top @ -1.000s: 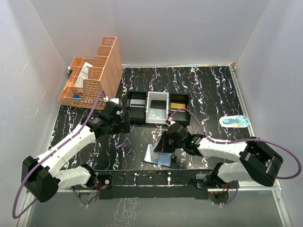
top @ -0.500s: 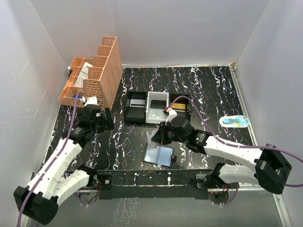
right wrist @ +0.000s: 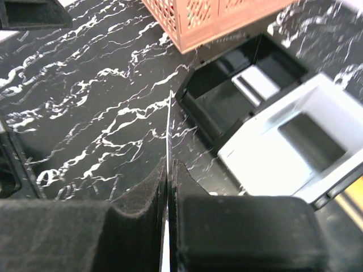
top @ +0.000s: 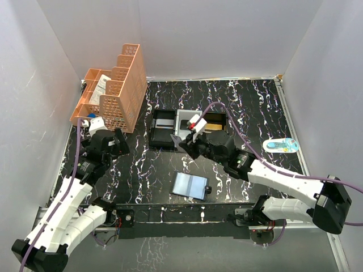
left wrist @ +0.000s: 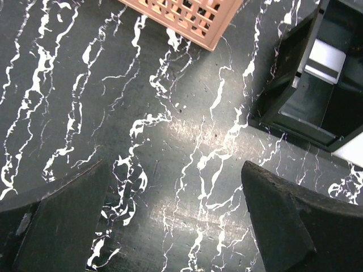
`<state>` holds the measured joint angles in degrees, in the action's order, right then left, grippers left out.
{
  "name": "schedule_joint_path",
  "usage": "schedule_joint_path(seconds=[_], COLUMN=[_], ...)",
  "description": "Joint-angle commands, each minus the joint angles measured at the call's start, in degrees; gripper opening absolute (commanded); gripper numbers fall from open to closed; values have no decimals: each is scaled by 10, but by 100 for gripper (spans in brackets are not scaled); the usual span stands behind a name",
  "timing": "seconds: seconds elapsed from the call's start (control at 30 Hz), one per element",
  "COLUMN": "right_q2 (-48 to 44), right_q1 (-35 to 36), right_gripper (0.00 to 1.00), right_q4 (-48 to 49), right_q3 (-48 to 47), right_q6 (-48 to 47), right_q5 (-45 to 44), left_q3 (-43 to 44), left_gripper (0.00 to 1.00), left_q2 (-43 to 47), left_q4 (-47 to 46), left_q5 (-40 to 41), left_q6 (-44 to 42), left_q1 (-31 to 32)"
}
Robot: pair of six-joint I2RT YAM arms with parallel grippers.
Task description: Take the credit cards out of the card holder
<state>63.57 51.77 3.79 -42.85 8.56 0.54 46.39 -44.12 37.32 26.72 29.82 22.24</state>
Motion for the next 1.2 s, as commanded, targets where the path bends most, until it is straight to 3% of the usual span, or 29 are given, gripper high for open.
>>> schedule_joint_path(seconds=[0.0, 0.27, 0.63, 0.83, 1.17], right_q2=[37, 214, 476, 555, 609], right_q1=[36, 45, 15, -1, -24], right_gripper=[0, 0, 0, 0, 0], right_q4=[46, -36, -81, -96, -80], right_q3=[-68, -218, -415, -484, -521], right_q6=[-234, -318, -405, -448, -511], right_q5=[-48, -160, -177, -200, -192], left_q3=[1, 9, 8, 8, 8], left_gripper=[99, 99, 99, 99, 99], left_q2=[25, 14, 26, 27, 25], left_q4=[12, 30, 34, 34, 31], left_q5=[53, 79, 96, 96, 95], left_q6=[12, 27, 33, 32, 31], left_q1=[-3, -3, -4, -4, -4])
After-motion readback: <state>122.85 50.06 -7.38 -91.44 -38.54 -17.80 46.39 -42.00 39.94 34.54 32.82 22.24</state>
